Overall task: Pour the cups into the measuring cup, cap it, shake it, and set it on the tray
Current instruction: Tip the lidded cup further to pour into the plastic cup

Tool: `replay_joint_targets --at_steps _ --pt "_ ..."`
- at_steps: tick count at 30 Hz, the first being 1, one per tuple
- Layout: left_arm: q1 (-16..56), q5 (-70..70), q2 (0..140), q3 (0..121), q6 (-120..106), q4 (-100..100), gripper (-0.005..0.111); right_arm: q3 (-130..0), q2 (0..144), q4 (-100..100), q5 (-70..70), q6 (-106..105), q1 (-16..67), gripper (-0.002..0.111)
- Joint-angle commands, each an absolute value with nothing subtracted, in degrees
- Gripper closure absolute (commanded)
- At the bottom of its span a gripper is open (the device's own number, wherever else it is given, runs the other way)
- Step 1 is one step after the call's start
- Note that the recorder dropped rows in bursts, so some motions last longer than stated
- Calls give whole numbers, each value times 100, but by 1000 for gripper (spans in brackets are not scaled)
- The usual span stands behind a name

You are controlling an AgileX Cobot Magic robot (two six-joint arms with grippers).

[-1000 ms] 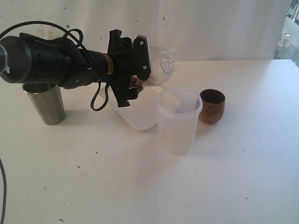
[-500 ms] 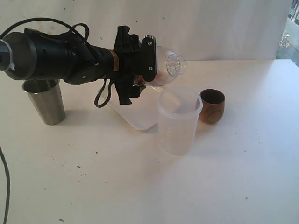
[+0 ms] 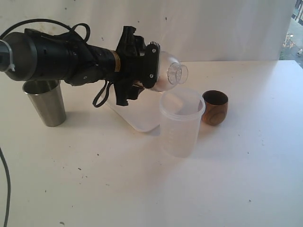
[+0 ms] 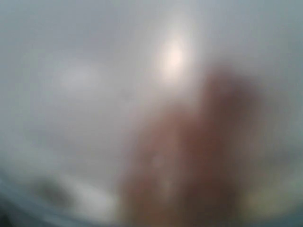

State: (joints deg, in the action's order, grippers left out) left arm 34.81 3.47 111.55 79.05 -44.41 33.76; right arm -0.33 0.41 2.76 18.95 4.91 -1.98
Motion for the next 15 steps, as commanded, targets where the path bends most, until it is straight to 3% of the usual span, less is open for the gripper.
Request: replay_joint_targets --at_steps 1,15 --pt "3502 133 11038 8004 -4530 3389 107 0 14 279 1839 493 -176 108" --pt "3502 404 11038 8111 -4864 3389 107 0 14 279 1839 493 -176 108"
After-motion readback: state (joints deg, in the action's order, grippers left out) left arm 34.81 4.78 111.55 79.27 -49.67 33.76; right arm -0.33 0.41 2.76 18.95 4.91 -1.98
